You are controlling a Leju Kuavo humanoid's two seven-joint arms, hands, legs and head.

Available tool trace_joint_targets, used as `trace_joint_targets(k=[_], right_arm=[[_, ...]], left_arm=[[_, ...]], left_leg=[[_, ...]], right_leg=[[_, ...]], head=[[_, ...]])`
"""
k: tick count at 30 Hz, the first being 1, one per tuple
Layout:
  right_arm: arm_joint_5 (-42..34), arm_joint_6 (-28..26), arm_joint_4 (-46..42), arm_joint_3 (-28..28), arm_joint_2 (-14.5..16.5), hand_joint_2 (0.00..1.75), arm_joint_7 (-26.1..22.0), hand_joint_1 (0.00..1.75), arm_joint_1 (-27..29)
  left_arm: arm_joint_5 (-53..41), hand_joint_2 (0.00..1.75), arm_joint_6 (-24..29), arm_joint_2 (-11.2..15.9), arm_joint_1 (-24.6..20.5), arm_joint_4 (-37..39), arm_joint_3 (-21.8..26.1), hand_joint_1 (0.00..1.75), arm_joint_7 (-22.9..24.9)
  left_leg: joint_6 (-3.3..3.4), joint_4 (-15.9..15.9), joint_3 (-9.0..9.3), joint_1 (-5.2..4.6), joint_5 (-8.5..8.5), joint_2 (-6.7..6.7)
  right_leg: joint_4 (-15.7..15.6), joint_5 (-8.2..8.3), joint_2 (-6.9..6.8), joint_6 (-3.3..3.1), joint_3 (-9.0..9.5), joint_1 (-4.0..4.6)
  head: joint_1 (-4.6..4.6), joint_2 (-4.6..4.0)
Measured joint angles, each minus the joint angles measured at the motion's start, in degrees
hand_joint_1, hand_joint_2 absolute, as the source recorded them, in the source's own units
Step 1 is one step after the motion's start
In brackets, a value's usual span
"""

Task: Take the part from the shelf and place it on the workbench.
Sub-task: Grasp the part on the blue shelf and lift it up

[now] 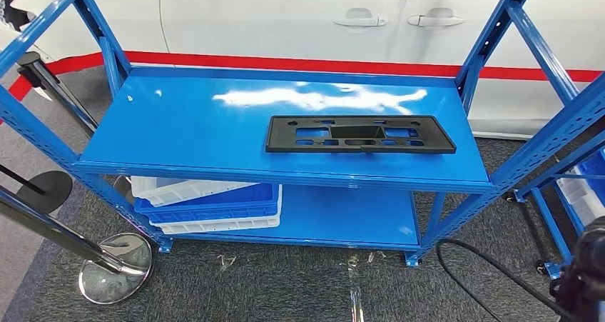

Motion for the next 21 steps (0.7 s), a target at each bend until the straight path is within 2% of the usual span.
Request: trace_joint_targets(k=[2,14,21], right_arm=[[-2.30,0.50,1.76,1.14,0.01,1.75,-0.27,0.00,-1.20],[-12.86,3.81,17.35,9.66,1.10,1.75,-2.04,0.00,-10.32],[-13.57,3.26,28.50,14.71,2.89,1.75,-3.47,0.00,-16.13]], left_arm=[[-0.25,0.00,-0.18,0.00,-0.12,0.05,0.00,0.00,-0.07],[-1.67,0.00,-1.44,0.00,-0.51,0.24,0.00,0.00,-0.80],[-2.60,0.00,-2.06,0.00,-0.59,0.25,0.00,0.00,-1.36]], left_leg=[[0.00,0.00,-0.02,0.00,0.01,-0.04],[-0.01,0.00,-0.14,0.00,0.04,-0.22],[-0.02,0.00,-0.18,0.01,0.09,-0.31]], right_leg=[[0.01,0.00,-0.04,0.00,0.00,0.00],[0.03,0.00,-0.19,-0.01,-0.05,0.00],[0.05,-0.01,-0.28,-0.01,-0.08,0.00]], head=[[0.00,0.00],[0.00,0.00],[0.01,0.00]])
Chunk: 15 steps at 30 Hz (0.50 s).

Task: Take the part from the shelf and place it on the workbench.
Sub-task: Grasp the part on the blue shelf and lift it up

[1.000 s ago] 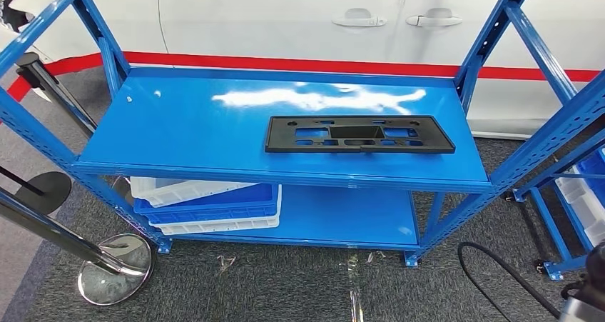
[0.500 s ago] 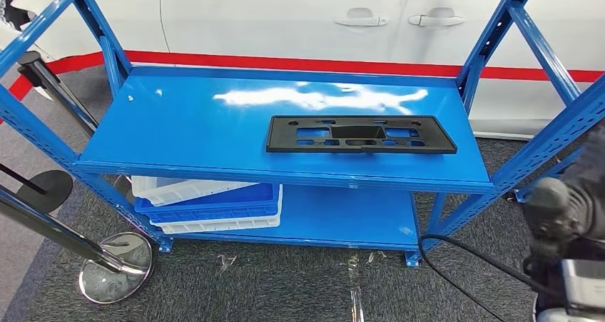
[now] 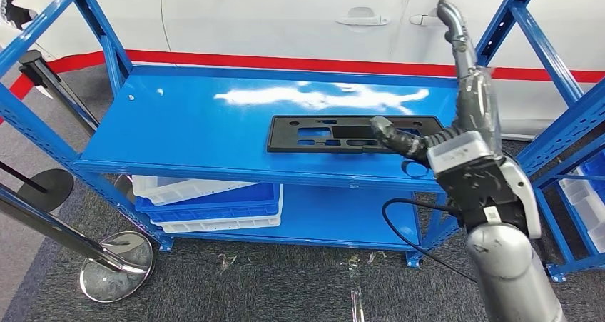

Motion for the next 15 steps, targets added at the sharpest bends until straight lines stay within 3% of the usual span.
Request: trace_joint_targets(k=[7,15], right_arm=[[1.74,-0.91,12.83,5.04,2.04,1.75,-0.84,0.00,-6.40],[5.49,-3.12,23.98,7.12,2.80,1.75,-1.15,0.00,-10.20]], left_arm=[[-1.03,0.00,-0.76,0.02,-0.11,0.05,0.00,0.00,-0.59],[-2.32,0.00,-1.07,0.09,-0.17,0.07,0.00,0.00,-0.69]], left_leg=[[0.00,0.01,-0.03,0.00,0.04,-0.09],[0.04,0.02,-0.15,0.00,0.09,-0.24]], right_leg=[[0.01,0.00,-0.10,0.00,-0.03,0.00],[0.01,0.00,-0.16,0.00,-0.11,-0.01]], head=[[0.01,0.00],[0.00,0.00]])
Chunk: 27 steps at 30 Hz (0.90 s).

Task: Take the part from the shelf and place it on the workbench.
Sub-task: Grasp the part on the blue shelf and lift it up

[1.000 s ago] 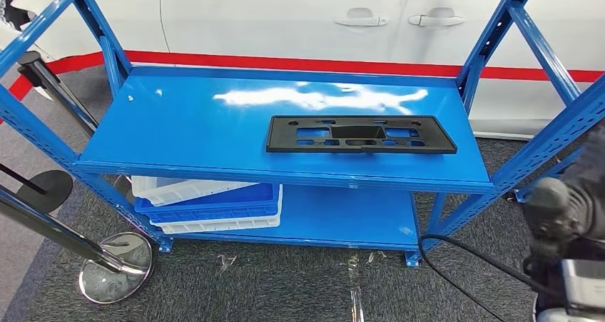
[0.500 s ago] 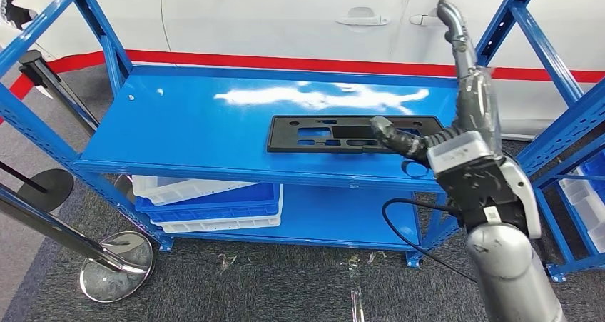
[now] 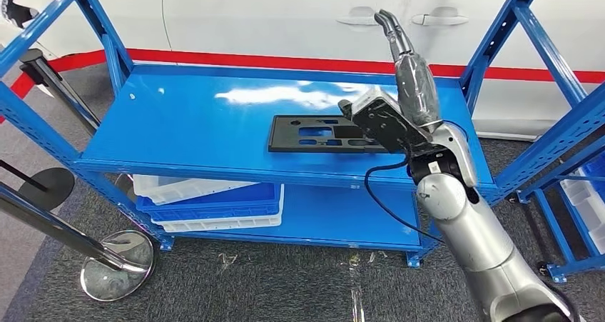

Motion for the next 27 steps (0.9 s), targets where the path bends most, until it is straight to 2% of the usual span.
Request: trace_joint_targets(k=[17,21,27], right_arm=[[10.30,-3.27,31.70,5.92,-0.03,1.75,-0.15,0.00,-5.24],[13.53,-1.02,38.21,8.00,-0.29,1.75,-0.53,0.00,-6.31],[18.20,6.36,44.30,12.84,-0.52,1.75,-1.64,0.00,-7.44]], left_arm=[[-3.57,0.00,-0.98,0.81,-0.01,0.01,0.00,0.00,0.15],[-4.38,0.00,-1.30,1.06,0.00,0.05,0.00,0.00,0.42],[-4.95,0.00,-1.66,1.46,0.00,0.29,0.00,0.00,0.58]], left_leg=[[0.00,0.02,0.00,0.00,0.01,0.05],[0.00,0.02,-0.01,0.00,0.01,0.05],[0.00,0.02,-0.02,0.00,0.01,0.06]], right_leg=[[0.00,0.00,0.01,0.00,-0.07,0.00],[0.00,0.00,0.01,0.00,-0.08,0.00],[0.00,0.00,0.02,0.00,-0.11,0.00]], head=[[-0.01,0.00],[0.01,0.00],[-0.01,0.00]])
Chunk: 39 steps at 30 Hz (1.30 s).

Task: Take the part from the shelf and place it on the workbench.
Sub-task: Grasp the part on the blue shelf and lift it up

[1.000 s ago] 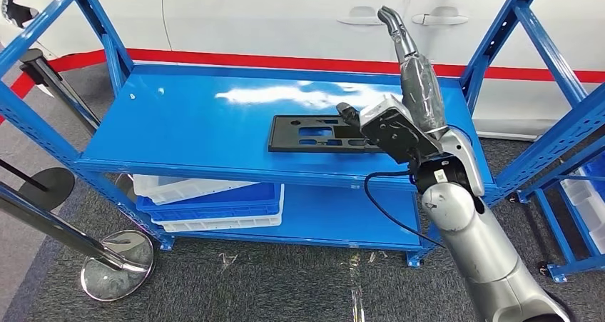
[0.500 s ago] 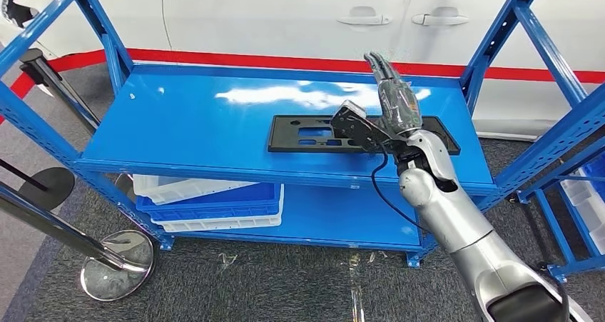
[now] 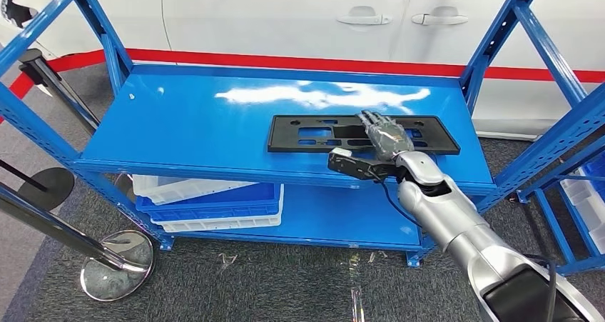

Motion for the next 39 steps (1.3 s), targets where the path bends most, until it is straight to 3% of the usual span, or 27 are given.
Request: trace_joint_targets(k=[8,13,17,22,26,28,34,39], right_arm=[[-0.41,6.94,4.24,3.84,-0.34,1.75,-4.04,0.00,-2.25],[-1.85,8.37,6.54,5.15,-0.39,1.75,-5.51,0.00,-3.34],[-2.51,5.69,7.69,5.56,-0.41,1.75,-5.36,0.00,-3.59],[-3.54,-2.54,8.78,5.56,-0.39,1.75,-3.91,0.00,-3.60],[-6.20,-8.15,9.20,5.55,-0.60,0.00,-4.68,0.00,-4.66],[-11.39,-6.89,9.21,5.34,-0.87,0.00,-7.31,0.00,-5.20],[-34.51,13.80,7.11,1.18,-2.25,0.00,-16.39,0.00,-8.28],[-46.77,17.85,-0.28,-2.06,-4.29,0.00,-11.13,0.00,-12.59]], left_arm=[[-0.03,0.00,-0.19,0.01,0.03,0.23,0.00,0.00,-0.24],[-0.05,0.00,-0.21,0.01,0.04,0.30,0.00,0.00,-0.51],[-0.05,0.00,-0.22,0.01,0.04,0.30,0.00,0.00,-0.77],[-0.05,0.00,-0.22,0.01,0.05,0.30,0.00,0.00,-1.13],[-0.05,0.00,-0.22,0.01,0.06,0.39,0.00,0.00,-1.22],[-0.07,0.00,-0.23,0.01,0.09,0.50,0.00,0.00,-1.18],[-0.02,0.00,-0.86,0.02,0.20,0.58,0.00,0.00,-1.01],[0.76,0.00,-0.71,0.01,0.25,0.58,0.00,0.00,-0.21]], left_leg=[[0.00,0.00,-0.01,0.00,0.00,0.02],[0.00,0.01,-0.01,0.00,0.00,0.03],[0.00,0.01,-0.01,0.00,0.00,0.03],[0.00,0.01,0.00,0.00,0.00,0.05],[0.00,0.01,0.04,0.00,0.02,0.12],[0.00,0.02,0.04,-0.01,0.04,0.12],[0.00,0.05,0.01,-0.02,0.06,0.10],[0.00,0.05,0.01,-0.02,0.06,0.11]], right_leg=[[0.00,0.00,0.02,0.00,-0.03,0.00],[0.00,0.00,0.03,0.00,-0.03,-0.01],[0.00,0.00,0.03,0.00,-0.03,0.00],[0.00,0.01,0.08,0.00,-0.03,-0.01],[0.00,0.01,0.11,0.01,-0.01,-0.01],[0.00,0.03,0.12,0.01,0.00,-0.01],[0.01,0.05,0.11,0.01,-0.02,-0.02],[0.02,0.05,0.12,0.01,-0.04,-0.03]], head=[[0.01,0.00],[0.02,0.00],[0.01,0.00],[0.01,0.00],[0.01,0.00],[0.00,0.00],[0.01,0.00],[0.01,0.00]])
